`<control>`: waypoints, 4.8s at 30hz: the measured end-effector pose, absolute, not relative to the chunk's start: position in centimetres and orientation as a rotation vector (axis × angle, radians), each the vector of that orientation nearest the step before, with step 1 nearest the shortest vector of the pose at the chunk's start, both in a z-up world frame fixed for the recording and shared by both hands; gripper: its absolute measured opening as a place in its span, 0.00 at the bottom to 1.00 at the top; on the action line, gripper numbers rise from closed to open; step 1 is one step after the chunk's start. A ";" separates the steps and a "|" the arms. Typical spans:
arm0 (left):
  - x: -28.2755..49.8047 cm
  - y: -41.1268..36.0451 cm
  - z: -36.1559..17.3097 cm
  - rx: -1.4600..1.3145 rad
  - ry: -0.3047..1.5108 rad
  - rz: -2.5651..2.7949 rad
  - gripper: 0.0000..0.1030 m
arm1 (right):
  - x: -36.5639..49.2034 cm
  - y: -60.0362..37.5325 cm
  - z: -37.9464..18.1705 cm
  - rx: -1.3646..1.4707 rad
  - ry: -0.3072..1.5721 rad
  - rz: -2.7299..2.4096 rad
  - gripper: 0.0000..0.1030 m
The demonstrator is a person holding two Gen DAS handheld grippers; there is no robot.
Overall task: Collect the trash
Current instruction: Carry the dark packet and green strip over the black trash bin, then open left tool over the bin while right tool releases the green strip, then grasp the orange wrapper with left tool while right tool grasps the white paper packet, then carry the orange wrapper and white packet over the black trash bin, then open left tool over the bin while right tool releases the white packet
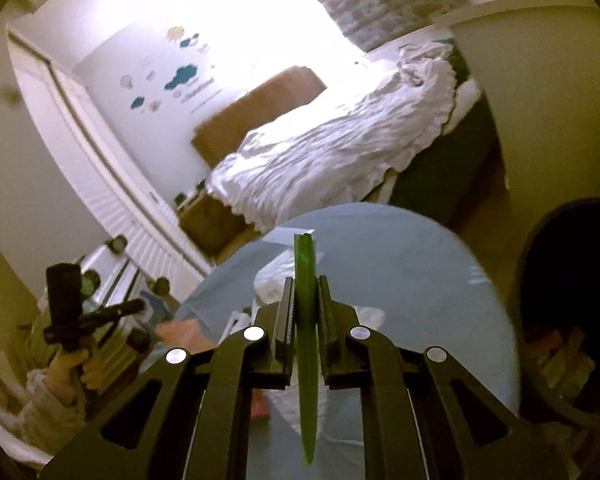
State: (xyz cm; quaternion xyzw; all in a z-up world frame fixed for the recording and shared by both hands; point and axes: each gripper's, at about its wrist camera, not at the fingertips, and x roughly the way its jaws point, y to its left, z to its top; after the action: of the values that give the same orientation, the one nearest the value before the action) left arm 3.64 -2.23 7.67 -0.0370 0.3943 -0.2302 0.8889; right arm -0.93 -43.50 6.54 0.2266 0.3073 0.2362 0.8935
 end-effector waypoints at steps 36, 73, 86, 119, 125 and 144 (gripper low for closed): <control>15.4 -46.4 -1.5 0.077 1.030 -1.024 0.19 | 1.2 -67.3 -3.4 0.564 0.618 -0.270 0.10; 4.7 -11.3 4.6 0.005 0.944 -0.724 0.85 | 1.9 -49.8 1.5 0.350 0.635 0.240 0.75; 4.3 -8.9 -1.7 0.015 1.017 -0.790 0.60 | 8.1 -30.1 5.0 -0.037 0.879 0.650 0.75; 8.1 -16.3 8.6 -0.136 0.782 -0.880 0.28 | 1.6 -50.9 5.4 0.418 0.564 0.206 0.22; 10.8 -27.0 8.5 -0.119 0.801 -1.037 0.28 | -0.6 -60.0 2.7 0.541 0.530 -0.008 0.22; 15.8 -47.4 -1.2 0.014 1.060 -1.152 0.29 | 2.0 -67.4 -2.6 0.555 0.597 -0.217 0.22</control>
State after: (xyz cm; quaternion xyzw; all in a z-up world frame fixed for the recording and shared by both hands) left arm 15.77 -47.37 -1.16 0.0063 0.4774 -0.5188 0.7092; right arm 1.99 -67.43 -2.63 0.2692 0.2899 -0.1052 0.9124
